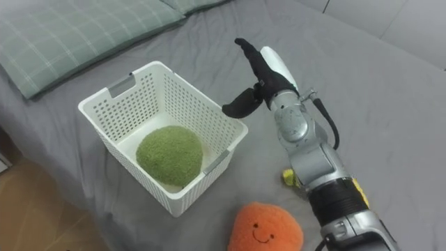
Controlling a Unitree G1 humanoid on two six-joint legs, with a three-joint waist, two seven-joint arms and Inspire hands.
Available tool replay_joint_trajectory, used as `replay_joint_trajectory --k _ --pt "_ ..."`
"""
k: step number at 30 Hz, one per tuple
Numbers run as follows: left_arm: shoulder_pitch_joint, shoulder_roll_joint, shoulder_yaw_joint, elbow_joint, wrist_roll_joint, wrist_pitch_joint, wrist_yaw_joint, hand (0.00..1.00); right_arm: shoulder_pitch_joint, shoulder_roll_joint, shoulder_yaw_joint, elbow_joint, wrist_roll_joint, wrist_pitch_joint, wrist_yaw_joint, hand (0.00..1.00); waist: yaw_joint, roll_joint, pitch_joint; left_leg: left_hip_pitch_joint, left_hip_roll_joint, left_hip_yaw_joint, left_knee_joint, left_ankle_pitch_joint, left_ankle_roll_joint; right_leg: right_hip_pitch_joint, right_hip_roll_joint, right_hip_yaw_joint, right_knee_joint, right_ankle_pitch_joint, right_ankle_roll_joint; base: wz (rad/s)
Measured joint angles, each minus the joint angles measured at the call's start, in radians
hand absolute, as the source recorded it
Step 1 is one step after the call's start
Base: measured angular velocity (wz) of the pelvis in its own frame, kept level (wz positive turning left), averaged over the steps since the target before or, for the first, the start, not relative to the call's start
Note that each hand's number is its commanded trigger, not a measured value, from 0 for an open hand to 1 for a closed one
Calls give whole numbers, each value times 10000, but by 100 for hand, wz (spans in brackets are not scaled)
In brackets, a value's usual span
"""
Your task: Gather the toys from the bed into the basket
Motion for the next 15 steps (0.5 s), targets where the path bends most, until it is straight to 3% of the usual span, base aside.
replay_joint_trajectory --k 3,8,10,15 --pt "46 -1 15 49 0 -27 21 0 364 -85 -290 0 75 -33 -193 0 -52 -20 -20 71 38 161 -35 -5 0 0 17 137 -1 0 0 -12" --pt "214 8 8 84 2 -169 96 0 1292 -261 -738 234 376 -277 -363 0 -459 -39 -38 231 104 475 -124 -11 8 20 23 405 22 5 -2 -16" --pt "-44 39 -65 386 -28 -225 151 0 1298 -290 -778 1114 767 -316 -496 0 -589 -37 -38 163 241 842 -145 -25 0 -247 83 739 150 68 -10 -44" --pt "-880 97 -87 1186 -23 -228 197 0 1313 -463 -916 2490 1470 -348 -511 0 -1100 -85 -71 -295 408 1201 -108 -43 -18 -842 211 1166 186 270 -88 -32"
